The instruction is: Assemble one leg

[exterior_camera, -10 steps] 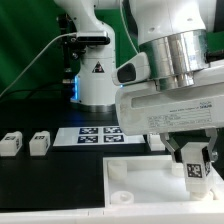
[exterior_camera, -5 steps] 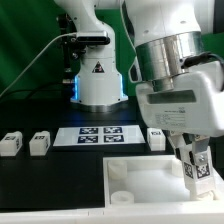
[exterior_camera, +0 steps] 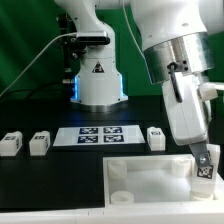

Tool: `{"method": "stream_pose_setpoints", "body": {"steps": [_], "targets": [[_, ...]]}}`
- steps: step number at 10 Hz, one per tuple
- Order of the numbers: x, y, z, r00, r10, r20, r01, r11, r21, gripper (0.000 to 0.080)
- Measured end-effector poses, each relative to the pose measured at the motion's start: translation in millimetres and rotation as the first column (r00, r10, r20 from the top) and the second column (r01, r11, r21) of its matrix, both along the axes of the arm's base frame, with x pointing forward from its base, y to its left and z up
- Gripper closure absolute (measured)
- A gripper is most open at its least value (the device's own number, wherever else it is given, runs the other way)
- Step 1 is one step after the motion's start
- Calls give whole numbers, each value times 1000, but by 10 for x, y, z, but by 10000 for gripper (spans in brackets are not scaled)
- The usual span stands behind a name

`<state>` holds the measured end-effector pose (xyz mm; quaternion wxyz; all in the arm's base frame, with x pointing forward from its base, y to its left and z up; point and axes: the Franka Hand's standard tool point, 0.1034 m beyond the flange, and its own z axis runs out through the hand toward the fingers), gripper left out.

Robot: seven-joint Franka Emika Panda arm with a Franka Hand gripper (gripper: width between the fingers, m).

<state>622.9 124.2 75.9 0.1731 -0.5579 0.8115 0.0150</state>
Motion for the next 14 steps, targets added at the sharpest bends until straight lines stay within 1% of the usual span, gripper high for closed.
{"method": "stream_pose_setpoints", "body": {"steps": [1, 2, 3, 4, 5, 6, 7, 8, 9, 10, 11, 13, 14], "targets": [[0, -12, -2, 999, 39, 9, -39, 999, -12, 497], [-3, -10, -4, 997, 74, 16, -74, 997, -22, 464], [-5, -10, -6, 992, 120, 24, -119, 992, -37, 464], [-5, -12, -6, 977, 208, 40, -205, 976, -65, 282], [-5, -11, -6, 958, 282, 51, -277, 957, -90, 175], [-22, 19, -12, 892, 450, 48, -440, 888, -133, 175], [-36, 91, -3, 776, 630, 11, -622, 769, -147, 157], [8, 119, 21, 665, 747, -11, -739, 656, -155, 152], [41, 89, 16, 604, 797, -3, -781, 592, -198, 152], [27, 85, 2, 524, 852, -5, -831, 510, -221, 150], [28, 84, 2, 485, 875, -5, -851, 470, -233, 150], [30, 62, -3, 278, 960, -21, -920, 260, -292, 150], [30, 55, -5, 217, 976, -27, -931, 199, -307, 150]]}}
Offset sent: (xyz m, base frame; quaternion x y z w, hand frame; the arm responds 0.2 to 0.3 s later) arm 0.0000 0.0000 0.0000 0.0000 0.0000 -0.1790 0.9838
